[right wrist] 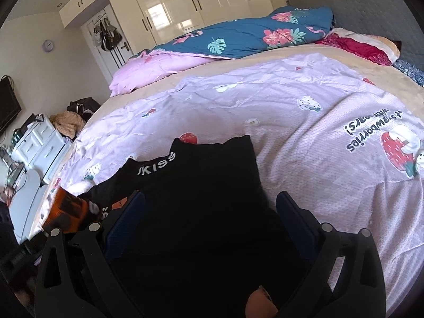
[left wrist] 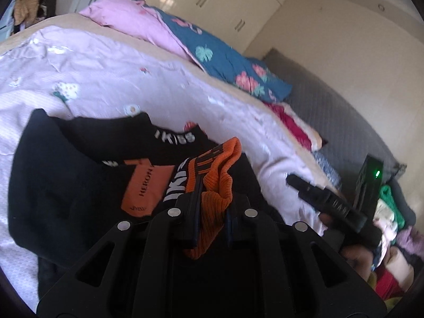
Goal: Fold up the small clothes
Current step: 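Carry the sleeve across the shirt body with the left gripper and lay it down, then open the left gripper to release the sleeve while the right gripper grasps the stacked cuffs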
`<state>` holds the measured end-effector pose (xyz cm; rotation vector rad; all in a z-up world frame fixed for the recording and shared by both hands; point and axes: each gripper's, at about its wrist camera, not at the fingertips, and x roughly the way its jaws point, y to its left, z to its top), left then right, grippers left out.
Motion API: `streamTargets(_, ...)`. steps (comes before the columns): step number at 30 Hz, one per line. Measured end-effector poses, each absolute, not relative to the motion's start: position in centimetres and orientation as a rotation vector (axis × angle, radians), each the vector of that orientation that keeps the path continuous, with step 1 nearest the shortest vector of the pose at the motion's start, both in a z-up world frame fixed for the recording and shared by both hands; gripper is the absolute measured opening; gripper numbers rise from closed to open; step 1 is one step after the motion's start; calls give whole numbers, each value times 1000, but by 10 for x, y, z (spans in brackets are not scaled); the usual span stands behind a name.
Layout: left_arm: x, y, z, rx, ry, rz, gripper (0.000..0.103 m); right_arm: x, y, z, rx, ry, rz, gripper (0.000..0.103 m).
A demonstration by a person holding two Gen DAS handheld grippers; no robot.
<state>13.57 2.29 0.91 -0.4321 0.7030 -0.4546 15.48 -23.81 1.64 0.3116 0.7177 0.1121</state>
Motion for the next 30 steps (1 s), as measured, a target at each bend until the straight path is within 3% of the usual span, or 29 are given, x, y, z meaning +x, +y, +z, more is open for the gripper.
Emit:
streamTargets(8, 147, -7, -15, -358, 818, -513, 14, 155, -255, 14, 350, 718, 84, 99)
streamTargets(11, 148, -12, -22, -353, 851, -539, 24, 156, -259, 11, 370, 731, 90, 99)
streamTargets(13, 149, -12, -21, -359, 856, -554, 46, 157, -259, 8, 376, 747, 90, 99)
streamTargets(14, 148, -10, -19, -359, 852, -556, 52, 157, -259, 7, 374, 753, 86, 99)
streamTargets(18, 150, 6, -11, -353, 819, -510, 61, 155, -249, 0, 351, 786, 107, 99)
streamTargets(24, 153, 27, -4, -298, 791, -344, 91, 151, -207, -15, 303, 863, 232, 99)
streamTargets(28, 156, 43, 0, -278, 768, -240, 94, 147, -177, -24, 252, 908, 292, 97)
streamTargets(30, 156, 56, 1, -298, 763, -207, 94, 145, -162, -31, 221, 938, 301, 87)
